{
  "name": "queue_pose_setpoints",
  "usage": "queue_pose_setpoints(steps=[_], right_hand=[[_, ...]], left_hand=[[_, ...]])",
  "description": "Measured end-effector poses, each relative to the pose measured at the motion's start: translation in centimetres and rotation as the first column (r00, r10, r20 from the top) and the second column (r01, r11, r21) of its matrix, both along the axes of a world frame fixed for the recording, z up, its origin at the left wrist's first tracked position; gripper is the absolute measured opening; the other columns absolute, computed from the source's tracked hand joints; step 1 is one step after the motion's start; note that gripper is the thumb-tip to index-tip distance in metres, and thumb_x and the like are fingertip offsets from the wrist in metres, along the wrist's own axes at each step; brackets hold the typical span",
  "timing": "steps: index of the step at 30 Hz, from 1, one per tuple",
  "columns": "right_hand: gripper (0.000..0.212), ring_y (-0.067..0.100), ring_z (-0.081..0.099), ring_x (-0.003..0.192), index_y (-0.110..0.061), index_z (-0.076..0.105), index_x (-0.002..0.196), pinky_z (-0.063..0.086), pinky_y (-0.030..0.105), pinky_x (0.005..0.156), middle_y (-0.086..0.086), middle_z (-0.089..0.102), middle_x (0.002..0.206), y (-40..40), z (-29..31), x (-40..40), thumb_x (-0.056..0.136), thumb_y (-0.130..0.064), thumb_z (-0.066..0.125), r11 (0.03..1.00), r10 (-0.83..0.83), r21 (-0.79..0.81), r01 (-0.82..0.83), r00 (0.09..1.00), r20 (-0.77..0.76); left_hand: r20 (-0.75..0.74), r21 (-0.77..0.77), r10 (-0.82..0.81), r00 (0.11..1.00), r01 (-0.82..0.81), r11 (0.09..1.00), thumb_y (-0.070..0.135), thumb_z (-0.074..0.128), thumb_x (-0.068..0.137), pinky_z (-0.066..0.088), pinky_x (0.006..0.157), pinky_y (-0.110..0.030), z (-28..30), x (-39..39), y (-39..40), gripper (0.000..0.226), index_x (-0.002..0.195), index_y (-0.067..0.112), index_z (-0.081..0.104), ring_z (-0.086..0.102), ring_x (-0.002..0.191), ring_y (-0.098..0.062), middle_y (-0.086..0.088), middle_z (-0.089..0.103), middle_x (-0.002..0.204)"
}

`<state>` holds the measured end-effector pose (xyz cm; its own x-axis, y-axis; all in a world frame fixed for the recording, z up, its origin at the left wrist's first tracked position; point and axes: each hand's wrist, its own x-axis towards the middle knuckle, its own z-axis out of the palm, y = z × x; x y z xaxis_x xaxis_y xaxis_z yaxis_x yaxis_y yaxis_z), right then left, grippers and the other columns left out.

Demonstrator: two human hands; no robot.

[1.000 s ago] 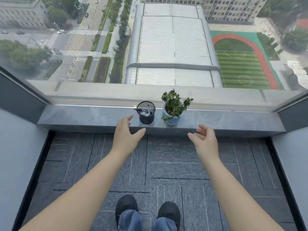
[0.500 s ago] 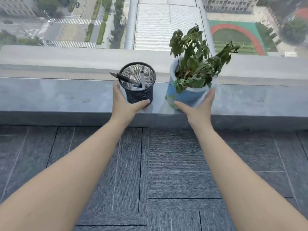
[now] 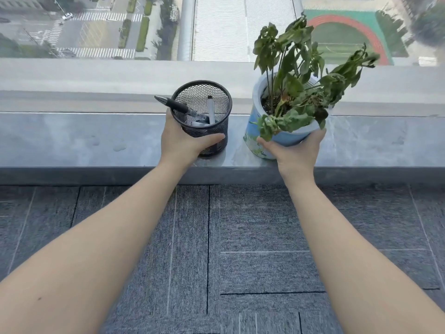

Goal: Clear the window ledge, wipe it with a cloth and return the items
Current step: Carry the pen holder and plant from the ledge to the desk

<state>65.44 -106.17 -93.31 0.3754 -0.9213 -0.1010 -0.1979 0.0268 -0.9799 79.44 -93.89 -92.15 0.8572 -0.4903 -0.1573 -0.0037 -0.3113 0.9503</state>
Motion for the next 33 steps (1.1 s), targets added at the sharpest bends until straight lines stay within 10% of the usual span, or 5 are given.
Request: queue_pose_setpoints(steps=[17, 27, 33], right_hand=[[0.082, -0.008, 0.048, 0.090, -0.017, 0.030, 0.109, 0.044, 0.000, 0.067, -0.016, 0.043, 0.099, 6.4, 13.6, -2.0, 0.049, -0.015, 0.087, 0.997, 0.080, -0.001, -0.080, 0.997, -0.015], [0.102, 0.019, 0.047, 0.119, -0.013, 0.033, 0.128, 0.050, 0.036, 0.097, 0.007, 0.043, 0.129, 11.5, 38.1, -3.6, 0.042, -0.035, 0.082, 0.988, 0.156, -0.004, -0.156, 0.987, -0.031], [0.095, 0.017, 0.050, 0.113, -0.021, 0.033, 0.119, 0.051, 0.026, 0.090, 0.005, 0.045, 0.122, 15.2, 50.6, -5.4, 0.037, -0.038, 0.079, 0.955, 0.295, -0.054, -0.293, 0.955, 0.039]], left_hand=[[-0.085, -0.002, 0.043, 0.995, -0.044, 0.999, 0.041, 0.077, 0.036, 0.048, 0.096, -0.047, 14.8, -3.0, 6.7, 0.081, 0.105, 0.018, 0.042, 0.060, 0.104, -0.024, -0.006, 0.059, 0.107], [-0.090, 0.022, 0.116, 0.989, -0.114, 0.993, 0.043, 0.076, 0.034, 0.046, 0.099, -0.040, 37.7, -5.7, 13.3, 0.094, 0.116, 0.014, 0.042, 0.057, 0.107, -0.020, -0.003, 0.058, 0.113], [-0.054, -0.032, 0.190, 0.980, -0.192, 0.981, 0.037, 0.081, 0.039, 0.045, 0.089, -0.028, 49.8, -9.5, 18.2, 0.082, 0.108, 0.018, 0.042, 0.055, 0.103, -0.016, 0.008, 0.056, 0.100]])
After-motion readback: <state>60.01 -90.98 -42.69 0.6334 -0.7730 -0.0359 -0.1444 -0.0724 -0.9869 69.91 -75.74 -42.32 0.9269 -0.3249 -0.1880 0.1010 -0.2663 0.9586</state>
